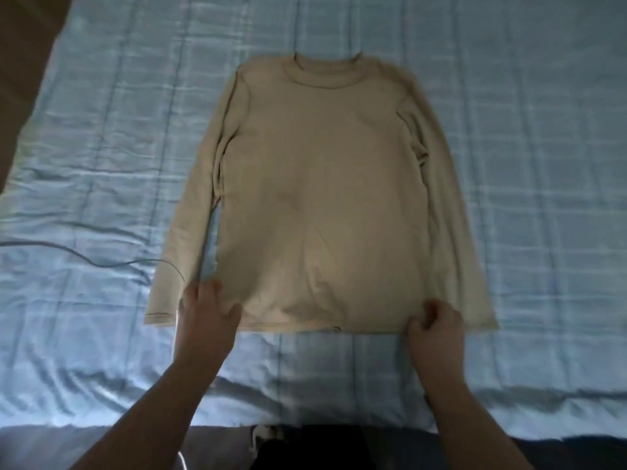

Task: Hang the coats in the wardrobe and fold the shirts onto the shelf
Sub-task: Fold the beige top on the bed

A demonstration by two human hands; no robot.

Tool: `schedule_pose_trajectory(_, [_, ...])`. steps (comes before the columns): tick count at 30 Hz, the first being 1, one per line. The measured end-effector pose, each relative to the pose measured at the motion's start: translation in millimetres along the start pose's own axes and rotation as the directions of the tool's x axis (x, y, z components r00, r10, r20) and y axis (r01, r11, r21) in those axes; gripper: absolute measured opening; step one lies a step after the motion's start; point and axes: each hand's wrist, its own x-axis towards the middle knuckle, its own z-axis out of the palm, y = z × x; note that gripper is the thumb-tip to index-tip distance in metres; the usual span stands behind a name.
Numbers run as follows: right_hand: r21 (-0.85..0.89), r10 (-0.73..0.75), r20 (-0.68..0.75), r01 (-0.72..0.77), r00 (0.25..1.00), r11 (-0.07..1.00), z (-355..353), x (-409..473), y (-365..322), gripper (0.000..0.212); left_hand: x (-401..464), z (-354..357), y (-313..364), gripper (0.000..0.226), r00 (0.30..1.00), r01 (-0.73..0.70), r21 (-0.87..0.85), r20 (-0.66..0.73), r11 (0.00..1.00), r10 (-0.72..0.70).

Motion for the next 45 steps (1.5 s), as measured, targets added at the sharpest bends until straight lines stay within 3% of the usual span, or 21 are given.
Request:
schedule_pose_trajectory(2, [-0.022,0.033,0.007,-0.033,0.999,0.999,-3.5,1.7,-3.7,0.035,-2.9,-5.4,0.4,0.046,0.993,0.115,-0.009,-0.01,0.993,-0.115])
schedule_pose_trajectory(5, [-0.033,0.08,0.022,-0.08,0.997,0.996,-5.9,5.2,-10.2,0.041,1.8,-16.7,6.2,0.035,0.968,0.24,-0.012,0.082,0.971,-0.238])
schedule_pose_trajectory(9, [-0.089,0.152,0.124,-0.141,0.981,0.986,-9.8,8.5,-9.2,0.028,5.2,-23.0,4.2,0.025,0.948,0.231,0.052,0.214,0.972,-0.236])
schedule_pose_trajectory(11, [-0.074,0.185,0.143,-0.176,0.972,0.982,-15.4,8.9,-5.4,0.02,5.4,-26.9,-2.5,0.023,0.937,0.293,-0.106,0.228,0.95,-0.264])
schedule_pose_trajectory(14, [-0.022,0.207,0.116,-0.206,0.971,0.978,-27.3,4.6,2.1,0.032,-3.7,-36.0,-14.1,0.014,0.913,0.392,-0.335,0.259,0.857,-0.316])
schedule_pose_trajectory(19, [-0.1,0.179,0.151,-0.165,0.972,0.981,-28.5,-10.8,24.4,0.031,-20.4,-35.0,-36.3,0.017,0.951,0.256,-0.038,0.19,0.966,-0.244])
schedule_pose_trajectory(27, [0.034,0.175,0.057,-0.177,0.983,0.984,-77.6,-32.7,9.6,0.034,-37.5,-53.5,5.8,0.037,0.959,0.204,0.022,0.195,0.979,-0.204])
schedule_pose_trajectory(30, [0.054,0.196,0.061,-0.2,0.979,0.978,-109.2,-39.6,14.7,0.025,-61.4,-53.0,55.4,0.051,0.966,0.137,-0.049,0.229,0.989,-0.123])
schedule_pose_trajectory(36, [0.088,0.201,0.073,-0.207,0.977,0.974,-141.8,-7.2,34.4,0.028,-78.5,2.4,187.9,0.043,0.926,-0.102,-0.244,0.331,0.965,0.181])
schedule_pose_trajectory(42, [0.074,0.195,0.206,-0.214,0.959,0.974,-107.9,68.4,62.6,0.041,-56.3,99.1,285.0,0.032,0.893,-0.155,-0.328,0.356,0.932,0.275])
schedule_pose_trajectory(45, [-0.017,0.209,0.289,-0.213,0.934,0.977,-92.0,86.5,72.3,0.02,-49.3,129.8,310.5,0.033,0.861,-0.166,-0.333,0.409,0.928,0.301])
